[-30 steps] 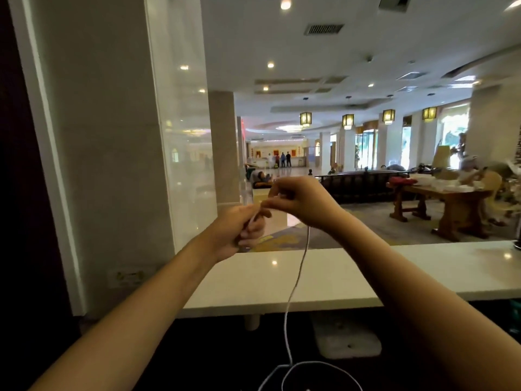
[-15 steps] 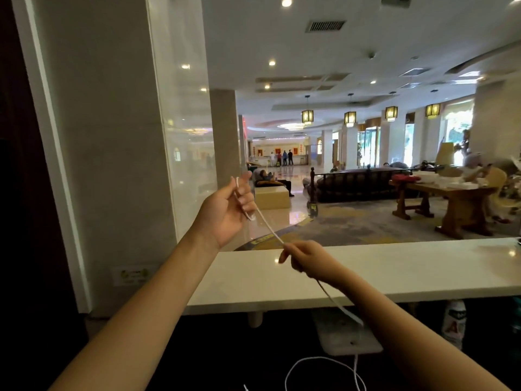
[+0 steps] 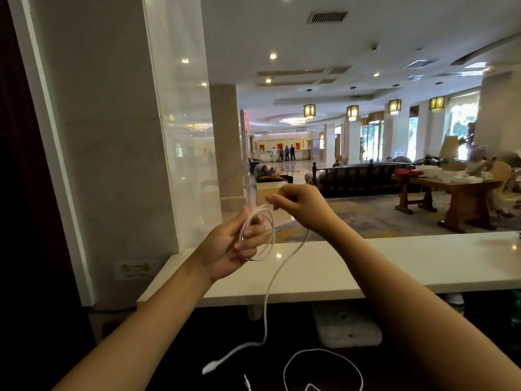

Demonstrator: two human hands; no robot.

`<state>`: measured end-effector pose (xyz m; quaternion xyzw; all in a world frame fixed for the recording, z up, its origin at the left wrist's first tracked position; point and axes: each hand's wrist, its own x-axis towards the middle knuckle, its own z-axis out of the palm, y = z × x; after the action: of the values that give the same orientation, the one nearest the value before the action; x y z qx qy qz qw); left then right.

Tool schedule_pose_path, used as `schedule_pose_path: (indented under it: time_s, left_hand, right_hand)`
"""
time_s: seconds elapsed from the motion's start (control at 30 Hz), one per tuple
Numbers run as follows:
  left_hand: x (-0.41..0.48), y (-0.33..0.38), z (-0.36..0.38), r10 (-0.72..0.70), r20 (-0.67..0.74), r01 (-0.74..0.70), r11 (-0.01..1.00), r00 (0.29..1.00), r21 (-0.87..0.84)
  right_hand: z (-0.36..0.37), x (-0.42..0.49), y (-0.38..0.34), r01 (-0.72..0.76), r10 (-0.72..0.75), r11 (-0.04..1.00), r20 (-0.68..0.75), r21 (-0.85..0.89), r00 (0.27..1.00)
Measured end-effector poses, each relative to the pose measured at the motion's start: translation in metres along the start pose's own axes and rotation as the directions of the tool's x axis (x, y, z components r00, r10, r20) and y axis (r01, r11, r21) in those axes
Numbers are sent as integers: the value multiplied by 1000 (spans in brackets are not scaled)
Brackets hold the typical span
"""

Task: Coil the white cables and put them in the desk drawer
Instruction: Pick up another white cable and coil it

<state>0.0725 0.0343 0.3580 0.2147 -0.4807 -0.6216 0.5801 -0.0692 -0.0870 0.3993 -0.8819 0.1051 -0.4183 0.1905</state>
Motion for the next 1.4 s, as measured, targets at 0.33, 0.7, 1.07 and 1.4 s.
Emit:
schedule_pose_path:
  time_s: [0.33, 0.7, 1.07, 1.4]
  left_hand:
    - [17, 17, 3, 469, -399, -393, 882, 788, 260]
    - [-2, -11, -13, -92, -213, 150, 949, 973, 279]
    - [-4, -8, 7, 71, -167, -109, 966, 983, -233]
    - [-5, -13, -18, 406, -457, 228, 498, 792, 837]
  right_hand:
    - [75, -61, 16, -246, 222, 968, 321, 37, 921]
    - [5, -13, 1, 70, -54, 996, 237, -58, 970]
    - [55, -42, 32, -239, 214, 949, 136, 204, 967]
    - [48, -39, -26, 230, -119, 934, 366, -275, 923]
